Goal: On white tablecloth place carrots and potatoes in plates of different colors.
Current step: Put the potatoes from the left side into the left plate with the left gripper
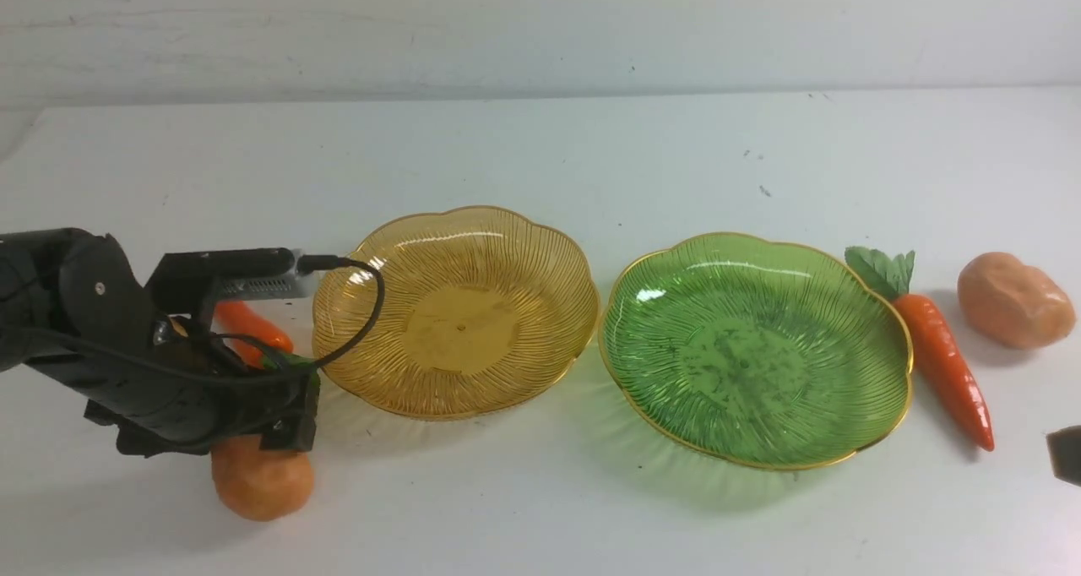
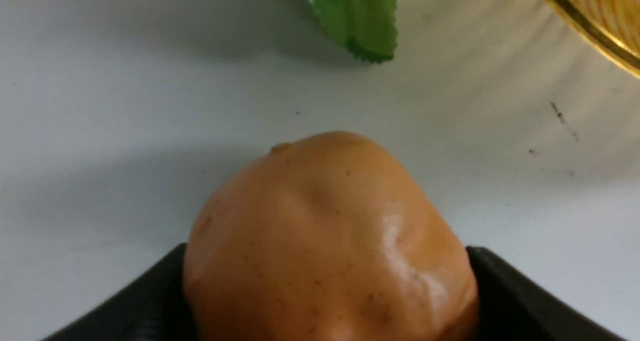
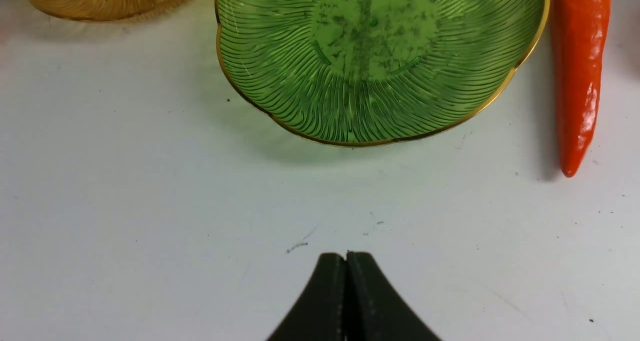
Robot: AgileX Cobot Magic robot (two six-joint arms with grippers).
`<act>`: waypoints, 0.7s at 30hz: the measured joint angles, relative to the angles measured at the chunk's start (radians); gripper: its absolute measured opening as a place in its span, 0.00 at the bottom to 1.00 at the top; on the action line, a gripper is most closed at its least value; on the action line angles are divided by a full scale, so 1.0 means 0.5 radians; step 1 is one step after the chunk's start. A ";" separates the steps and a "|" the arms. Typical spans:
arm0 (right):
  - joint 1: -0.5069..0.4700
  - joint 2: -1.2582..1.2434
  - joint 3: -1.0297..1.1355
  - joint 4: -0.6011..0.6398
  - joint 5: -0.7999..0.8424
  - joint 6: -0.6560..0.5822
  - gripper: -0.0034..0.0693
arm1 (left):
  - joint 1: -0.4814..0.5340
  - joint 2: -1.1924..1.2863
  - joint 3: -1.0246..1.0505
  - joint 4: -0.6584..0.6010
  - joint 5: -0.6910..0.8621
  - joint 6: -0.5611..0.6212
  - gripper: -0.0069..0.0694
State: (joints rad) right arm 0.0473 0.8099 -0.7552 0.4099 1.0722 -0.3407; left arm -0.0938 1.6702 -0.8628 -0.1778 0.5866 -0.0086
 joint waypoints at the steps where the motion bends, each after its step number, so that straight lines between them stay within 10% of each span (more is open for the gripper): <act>1: 0.000 0.000 0.000 0.000 0.000 -0.004 0.03 | 0.000 0.000 -0.008 0.005 0.020 0.000 0.79; 10: 0.000 0.000 0.000 0.000 -0.023 0.093 0.03 | -0.053 -0.192 -0.225 -0.023 0.346 0.036 0.68; 21: 0.000 0.000 0.000 -0.174 -0.179 0.315 0.03 | -0.322 -0.114 -0.738 -0.238 0.028 0.158 0.67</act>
State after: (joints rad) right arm 0.0473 0.8099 -0.7552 0.3231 0.9829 -0.1831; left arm -0.2546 1.6130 -1.2320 -0.2969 0.6006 0.0705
